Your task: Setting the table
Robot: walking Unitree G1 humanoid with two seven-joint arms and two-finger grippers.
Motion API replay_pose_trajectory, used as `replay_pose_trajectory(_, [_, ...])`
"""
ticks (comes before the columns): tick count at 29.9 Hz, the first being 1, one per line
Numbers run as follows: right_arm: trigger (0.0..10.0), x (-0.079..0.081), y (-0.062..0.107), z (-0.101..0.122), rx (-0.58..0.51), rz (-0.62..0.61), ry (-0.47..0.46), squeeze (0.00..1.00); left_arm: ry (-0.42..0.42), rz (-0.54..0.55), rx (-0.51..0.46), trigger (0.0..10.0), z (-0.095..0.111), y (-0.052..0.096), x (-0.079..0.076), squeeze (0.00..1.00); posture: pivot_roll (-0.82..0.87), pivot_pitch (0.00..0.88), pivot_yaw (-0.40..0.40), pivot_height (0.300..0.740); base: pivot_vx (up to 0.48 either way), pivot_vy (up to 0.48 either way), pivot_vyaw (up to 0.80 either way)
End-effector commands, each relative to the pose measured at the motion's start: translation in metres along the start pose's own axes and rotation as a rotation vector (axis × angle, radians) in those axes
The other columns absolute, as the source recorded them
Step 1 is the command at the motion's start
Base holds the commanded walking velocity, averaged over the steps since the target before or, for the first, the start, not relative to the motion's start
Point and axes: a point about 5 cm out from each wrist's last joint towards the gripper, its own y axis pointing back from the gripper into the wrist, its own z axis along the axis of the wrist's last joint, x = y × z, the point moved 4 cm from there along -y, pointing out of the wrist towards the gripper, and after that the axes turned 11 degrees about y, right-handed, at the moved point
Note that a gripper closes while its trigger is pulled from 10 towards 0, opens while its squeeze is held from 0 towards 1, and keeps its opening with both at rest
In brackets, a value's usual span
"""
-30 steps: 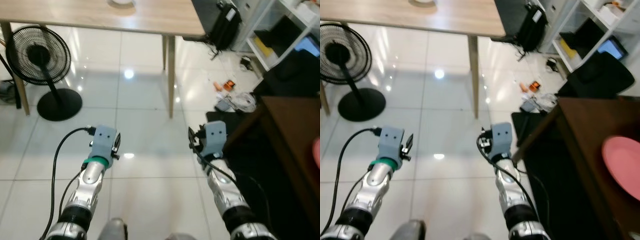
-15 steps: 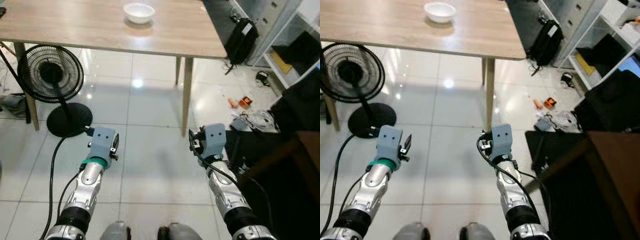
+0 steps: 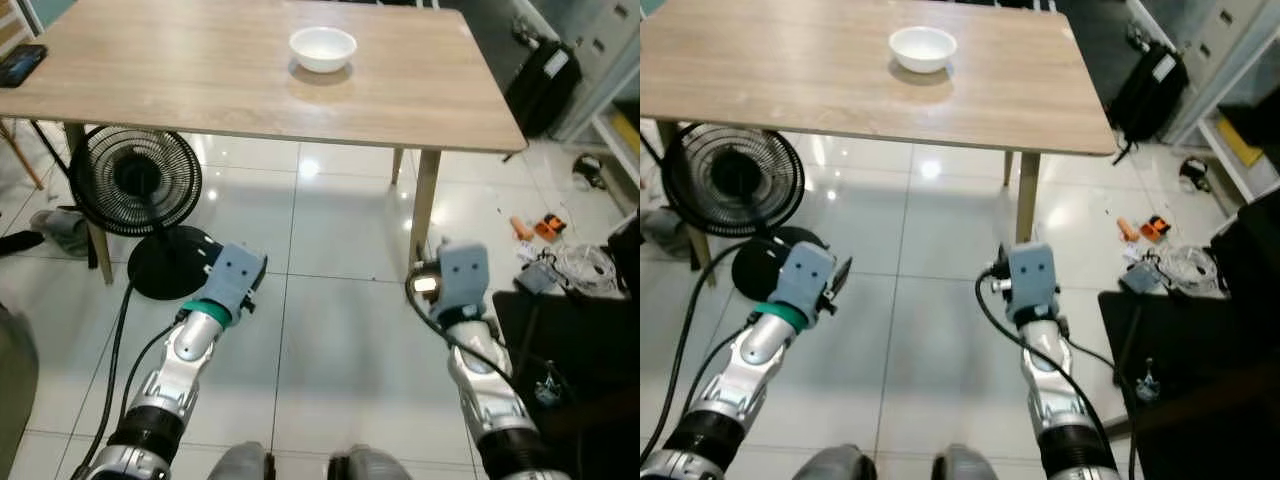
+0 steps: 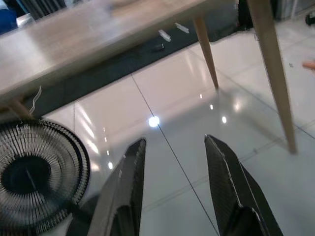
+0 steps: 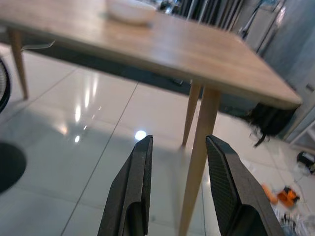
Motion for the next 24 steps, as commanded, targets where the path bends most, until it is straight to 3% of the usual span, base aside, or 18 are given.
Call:
replay_pose_trajectory(1, [10.0,0.002,0.003,-0.003,0.013,0.006,0.009,0.0,-0.015,-0.018,0.006,10.0,-0.001,0.001,-0.003,0.0,-0.03,0.0,0.06,0.74,0.48,0.0,0.0])
replay_pose_trajectory(5, [10.0,-0.014,-0.002,0.005,-0.007,-0.073,0.004,0.0,-0.015,-0.035,-0.044,10.0,0.016,-0.008,-0.007,0.0,-0.04,0.0,0.065,0.74,0.48,0.0,0.0])
replay_pose_trajectory(7, [10.0,-0.03,-0.011,0.024,-0.056,-0.137,-0.034,0.0,0.004,-0.043,-0.09,10.0,0.033,-0.017,-0.009,0.0,-0.03,0.0,0.057,0.74,0.48,0.0,0.0])
replay_pose_trajectory(10, [10.0,-0.034,-0.016,0.035,-0.08,-0.143,-0.074,0.0,0.017,-0.048,-0.106,10.0,0.04,-0.02,-0.01,0.0,-0.03,0.0,0.051,0.74,0.48,0.0,0.0])
replay_pose_trajectory(15, [10.0,-0.031,-0.017,0.036,-0.079,-0.12,-0.119,0.0,0.018,-0.05,-0.108,10.0,0.04,-0.02,-0.011,0.0,-0.03,0.0,0.045,0.74,0.48,0.0,0.0])
replay_pose_trajectory(17, [10.0,-0.015,-0.017,0.045,-0.113,0.005,-0.174,0.0,0.005,-0.066,-0.133,10.0,0.046,-0.017,-0.014,0.0,-0.01,0.0,0.033,0.74,0.48,0.0,0.0])
replay_pose_trajectory(19, [10.0,-0.011,-0.017,0.049,-0.123,0.038,-0.186,0.0,0.001,-0.072,-0.142,10.0,0.049,-0.016,-0.014,0.0,-0.01,0.0,0.033,0.74,0.48,0.0,0.0])
replay_pose_trajectory(24, [10.0,-0.018,-0.024,0.054,-0.13,-0.016,-0.21,0.0,0.006,-0.072,-0.165,10.0,0.057,-0.017,-0.013,0.0,0.0,0.0,0.028,0.74,0.48,0.0,0.0])
